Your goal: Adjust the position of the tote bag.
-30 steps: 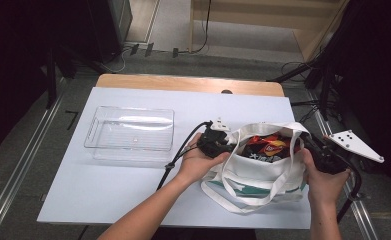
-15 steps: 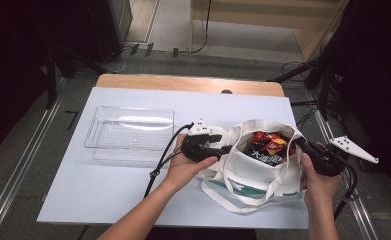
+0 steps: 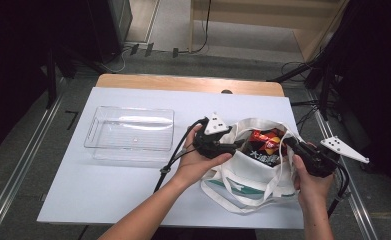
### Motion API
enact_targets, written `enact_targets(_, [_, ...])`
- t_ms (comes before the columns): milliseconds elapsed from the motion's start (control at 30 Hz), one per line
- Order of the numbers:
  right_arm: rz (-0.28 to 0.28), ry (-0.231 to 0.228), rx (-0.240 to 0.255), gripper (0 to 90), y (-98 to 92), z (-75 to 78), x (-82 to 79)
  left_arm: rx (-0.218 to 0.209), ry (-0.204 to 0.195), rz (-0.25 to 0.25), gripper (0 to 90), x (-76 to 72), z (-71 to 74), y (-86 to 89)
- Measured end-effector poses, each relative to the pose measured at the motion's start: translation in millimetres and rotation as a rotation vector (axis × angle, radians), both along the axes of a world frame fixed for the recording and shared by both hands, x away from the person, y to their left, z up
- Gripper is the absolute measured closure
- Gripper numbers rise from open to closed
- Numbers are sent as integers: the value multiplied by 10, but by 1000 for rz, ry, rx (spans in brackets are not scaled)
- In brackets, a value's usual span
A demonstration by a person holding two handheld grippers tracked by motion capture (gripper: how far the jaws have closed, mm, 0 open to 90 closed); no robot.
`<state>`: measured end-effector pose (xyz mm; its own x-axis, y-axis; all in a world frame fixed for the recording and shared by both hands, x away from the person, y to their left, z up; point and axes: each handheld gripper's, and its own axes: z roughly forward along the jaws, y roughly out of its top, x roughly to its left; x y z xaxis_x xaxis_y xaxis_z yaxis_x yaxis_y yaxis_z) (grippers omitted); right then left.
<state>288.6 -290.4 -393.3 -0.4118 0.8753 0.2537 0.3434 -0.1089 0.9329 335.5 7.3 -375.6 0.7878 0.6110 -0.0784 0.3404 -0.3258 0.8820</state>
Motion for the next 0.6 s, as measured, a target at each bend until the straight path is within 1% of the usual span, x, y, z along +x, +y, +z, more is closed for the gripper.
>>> enact_targets(100, [10,-7,-2,887,8,-4,-3,37,10,48,494,82,-89,-100])
enact_targets(167, [19,-3,1,887,4,0,-13,54,17,75,564,125,-133,-137])
enact_targets(200, [23,-5,-2,887,3,-2,-14,64,27,81,595,143,-145,-151])
enact_targets(233, [27,-10,-7,886,6,0,-14,91,50,80,715,178,-156,-182])
enact_targets(267, [27,-10,-7,886,6,0,-14,91,50,80,766,178,-156,-182])
enact_targets(300, [30,-11,-9,886,4,9,-16,119,41,102,804,198,-143,-202])
enact_targets(333, [30,-11,-9,886,4,9,-16,119,41,102,828,198,-143,-202])
enact_targets(367, [28,-12,-7,886,6,21,-14,106,30,138,838,247,-145,-195])
enact_targets(400, [28,-12,-6,886,6,20,-7,106,30,138,846,247,-145,-195])
enact_targets(433, [29,-9,-1,885,11,13,0,91,47,149,852,290,-171,-194])
enact_targets(467, [23,-4,-2,885,22,6,7,75,78,145,855,346,-214,-199])
enact_targets(533, [19,1,-5,884,32,0,12,73,154,127,856,456,-322,-213])
enact_targets(567, [17,1,-6,884,46,-6,16,76,175,112,856,473,-359,-224])
enact_targets(600, [12,-2,-15,884,62,-7,16,93,170,97,838,465,-378,-238])
